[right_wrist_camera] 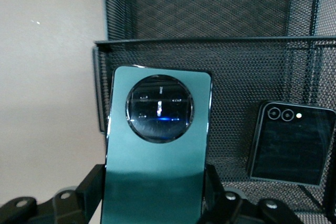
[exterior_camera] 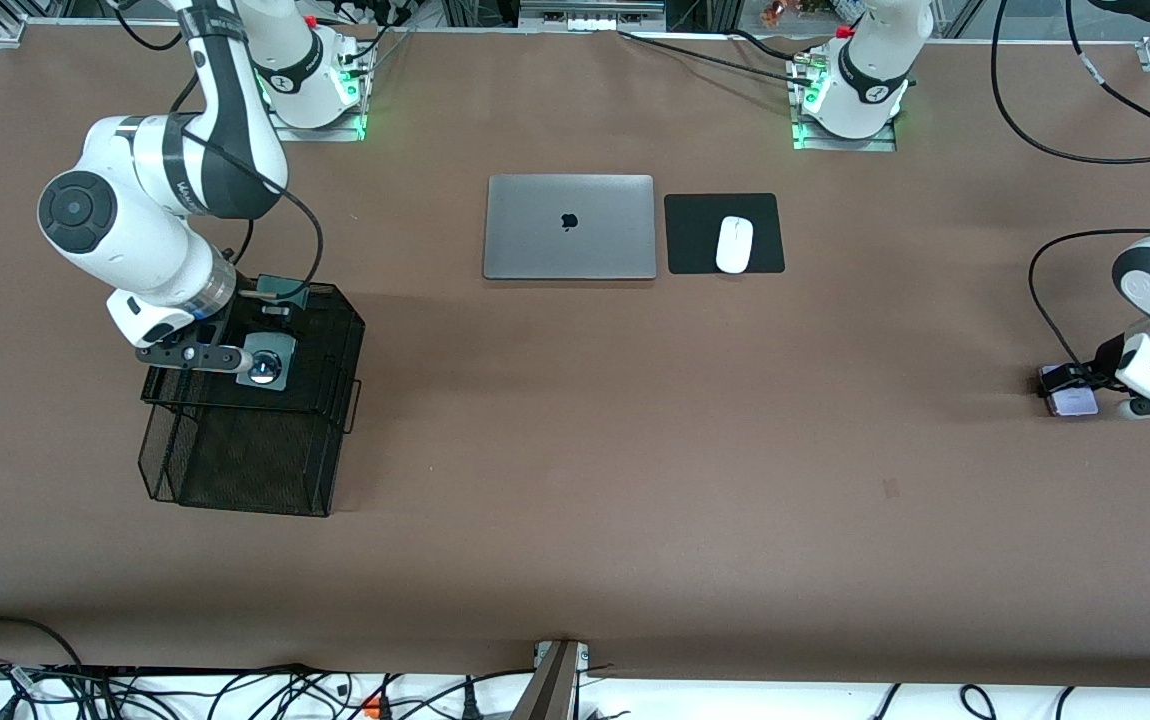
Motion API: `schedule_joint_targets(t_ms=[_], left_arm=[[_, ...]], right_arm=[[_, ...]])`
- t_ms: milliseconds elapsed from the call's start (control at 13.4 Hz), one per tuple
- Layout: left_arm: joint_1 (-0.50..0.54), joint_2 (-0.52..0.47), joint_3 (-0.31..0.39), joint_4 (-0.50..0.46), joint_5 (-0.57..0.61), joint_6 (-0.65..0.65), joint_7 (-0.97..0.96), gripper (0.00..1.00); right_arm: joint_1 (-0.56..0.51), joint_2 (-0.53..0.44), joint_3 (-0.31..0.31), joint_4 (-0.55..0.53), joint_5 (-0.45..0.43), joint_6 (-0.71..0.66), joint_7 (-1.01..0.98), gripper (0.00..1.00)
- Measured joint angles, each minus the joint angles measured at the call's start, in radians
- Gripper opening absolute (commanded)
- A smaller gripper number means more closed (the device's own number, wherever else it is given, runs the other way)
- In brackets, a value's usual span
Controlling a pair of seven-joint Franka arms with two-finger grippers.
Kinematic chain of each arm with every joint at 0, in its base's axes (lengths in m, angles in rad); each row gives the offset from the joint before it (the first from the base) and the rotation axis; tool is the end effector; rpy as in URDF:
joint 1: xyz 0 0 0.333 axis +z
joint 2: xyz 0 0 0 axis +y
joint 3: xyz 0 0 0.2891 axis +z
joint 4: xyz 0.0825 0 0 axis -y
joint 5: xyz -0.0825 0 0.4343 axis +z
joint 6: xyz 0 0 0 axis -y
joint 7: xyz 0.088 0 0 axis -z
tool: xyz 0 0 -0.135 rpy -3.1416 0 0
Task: Place phones with both arms
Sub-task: 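Drop the green in the basket while the left gripper grasps the white phone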
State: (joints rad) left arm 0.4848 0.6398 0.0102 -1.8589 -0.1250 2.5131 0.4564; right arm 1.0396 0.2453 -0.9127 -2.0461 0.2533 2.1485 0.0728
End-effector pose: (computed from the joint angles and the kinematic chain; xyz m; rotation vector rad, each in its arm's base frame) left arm 0.5769 0.3105 0.0839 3.0797 0.2115 0.0683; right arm 0.6009 0.0917 0.2785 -3.1268 0.1228 0.0572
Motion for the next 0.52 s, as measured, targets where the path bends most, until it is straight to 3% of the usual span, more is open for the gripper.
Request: schedule_joint_targets(t_ms=[299,523], left_arm=[[-0.052,0.0,-0.001,0.083,0.0,-0.094,-0.089,0.0],[-0.104,0.0,-0.002,0.094,0.0,-0.104,-0.151,0.0]], right_arm=[[0.001,-0.003,-0.006,-0.116,0.0,0.146,-0.053,0.0],[0.001,-0.003,-0.007,-0.153,0.0,0.229,-0.06,0.0]])
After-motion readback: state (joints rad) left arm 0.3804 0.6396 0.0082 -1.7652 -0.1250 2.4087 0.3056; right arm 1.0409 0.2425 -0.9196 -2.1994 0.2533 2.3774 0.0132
